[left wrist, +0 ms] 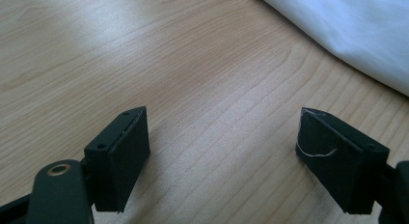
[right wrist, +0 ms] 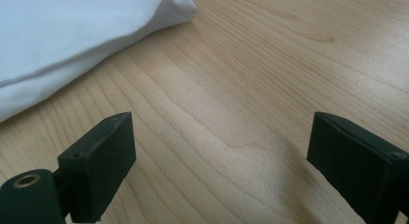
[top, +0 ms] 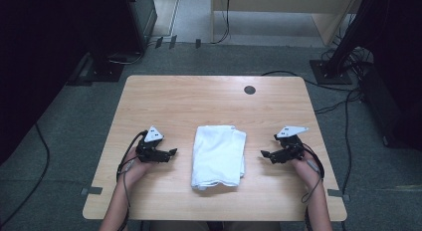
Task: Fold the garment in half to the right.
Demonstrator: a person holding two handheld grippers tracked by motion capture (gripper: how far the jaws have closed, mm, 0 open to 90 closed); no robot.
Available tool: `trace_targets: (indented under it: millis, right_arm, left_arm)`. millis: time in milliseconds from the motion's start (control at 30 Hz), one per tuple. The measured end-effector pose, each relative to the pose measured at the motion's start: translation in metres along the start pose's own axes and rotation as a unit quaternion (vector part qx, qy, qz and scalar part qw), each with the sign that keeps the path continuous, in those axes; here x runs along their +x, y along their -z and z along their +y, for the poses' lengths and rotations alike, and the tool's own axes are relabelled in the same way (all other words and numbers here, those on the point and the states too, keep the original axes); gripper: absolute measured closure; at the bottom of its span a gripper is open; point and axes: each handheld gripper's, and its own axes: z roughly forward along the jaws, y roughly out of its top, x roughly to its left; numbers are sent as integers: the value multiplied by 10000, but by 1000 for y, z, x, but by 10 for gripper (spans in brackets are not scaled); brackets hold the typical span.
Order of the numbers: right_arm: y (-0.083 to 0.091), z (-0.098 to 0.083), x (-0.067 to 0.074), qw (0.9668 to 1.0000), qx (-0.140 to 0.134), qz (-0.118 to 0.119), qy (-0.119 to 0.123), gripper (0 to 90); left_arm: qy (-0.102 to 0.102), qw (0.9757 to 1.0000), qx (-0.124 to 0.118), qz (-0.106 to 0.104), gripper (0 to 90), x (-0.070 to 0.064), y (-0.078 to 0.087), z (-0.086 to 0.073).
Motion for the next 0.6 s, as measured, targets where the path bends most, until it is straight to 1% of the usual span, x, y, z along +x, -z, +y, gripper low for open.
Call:
trace_targets:
  millis: [267, 367, 533, 600]
  right_arm:
    - [0, -4, -3, 10000, 35, -17, -14, 99]
    - [0, -6, -5, 10000, 3, 22, -22, 99]
    - [-2, -11, -8, 10000, -8, -23, -38, 98]
    - [-2, -12, -8, 10000, -60, -41, -33, 98]
  left_arm:
    - [-12, 10000, 0, 9, 193, 0, 0, 0]
    - [-9, 10000, 0, 12, 193, 0, 0, 0]
    - [-9, 10000, 1, 12, 193, 0, 0, 0]
    - [-9, 10000, 1, 11, 193, 0, 0, 0]
